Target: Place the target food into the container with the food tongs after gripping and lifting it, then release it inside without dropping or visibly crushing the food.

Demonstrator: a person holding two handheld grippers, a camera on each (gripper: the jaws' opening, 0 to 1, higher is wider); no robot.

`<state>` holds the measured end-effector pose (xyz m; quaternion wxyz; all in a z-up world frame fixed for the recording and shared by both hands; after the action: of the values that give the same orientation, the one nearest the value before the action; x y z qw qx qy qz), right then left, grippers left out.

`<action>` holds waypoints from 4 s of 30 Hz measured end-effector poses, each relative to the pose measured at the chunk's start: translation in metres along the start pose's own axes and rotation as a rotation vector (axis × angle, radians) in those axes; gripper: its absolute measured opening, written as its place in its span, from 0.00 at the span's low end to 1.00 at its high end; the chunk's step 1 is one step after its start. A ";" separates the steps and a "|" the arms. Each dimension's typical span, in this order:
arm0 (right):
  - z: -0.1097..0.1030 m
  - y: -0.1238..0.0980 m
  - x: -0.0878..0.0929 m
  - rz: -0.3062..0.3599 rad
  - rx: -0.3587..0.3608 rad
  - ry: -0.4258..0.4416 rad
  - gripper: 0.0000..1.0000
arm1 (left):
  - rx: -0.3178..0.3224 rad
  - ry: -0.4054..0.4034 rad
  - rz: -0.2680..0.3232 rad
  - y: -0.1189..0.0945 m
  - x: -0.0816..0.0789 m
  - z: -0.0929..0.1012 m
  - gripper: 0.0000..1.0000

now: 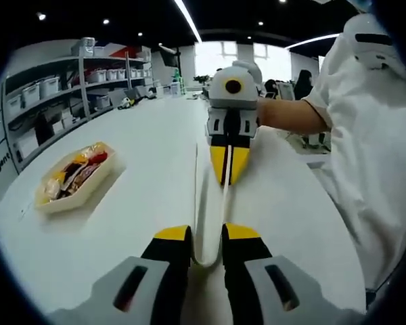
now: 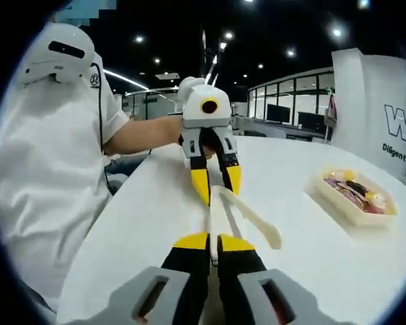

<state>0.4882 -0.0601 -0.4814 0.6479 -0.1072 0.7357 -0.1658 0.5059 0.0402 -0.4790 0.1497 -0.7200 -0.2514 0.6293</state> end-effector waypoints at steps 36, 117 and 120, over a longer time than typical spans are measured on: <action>0.011 -0.001 0.005 -0.022 0.035 0.019 0.00 | 0.006 0.003 -0.037 0.012 -0.001 -0.007 0.17; 0.012 -0.017 0.008 0.027 0.075 0.049 0.00 | -0.149 -0.089 0.036 -0.003 0.010 -0.005 0.16; 0.011 -0.018 0.008 0.027 0.076 0.048 0.00 | -0.150 -0.089 0.034 -0.003 0.010 -0.005 0.16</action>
<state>0.4973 -0.0807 -0.4830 0.6357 -0.0684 0.7457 -0.1874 0.5111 0.0485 -0.4855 0.0733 -0.7046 -0.2917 0.6427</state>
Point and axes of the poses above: the point that each gripper's makers call its tool centre point, and the gripper's own axes: y roughly forward along the fingers, z roughly to its right, x roughly out of its underside, the point moved 3 cm from there along -y, roughly backward along the fingers, and after that the axes turned 8 degrees about y, right-handed, at the moved point
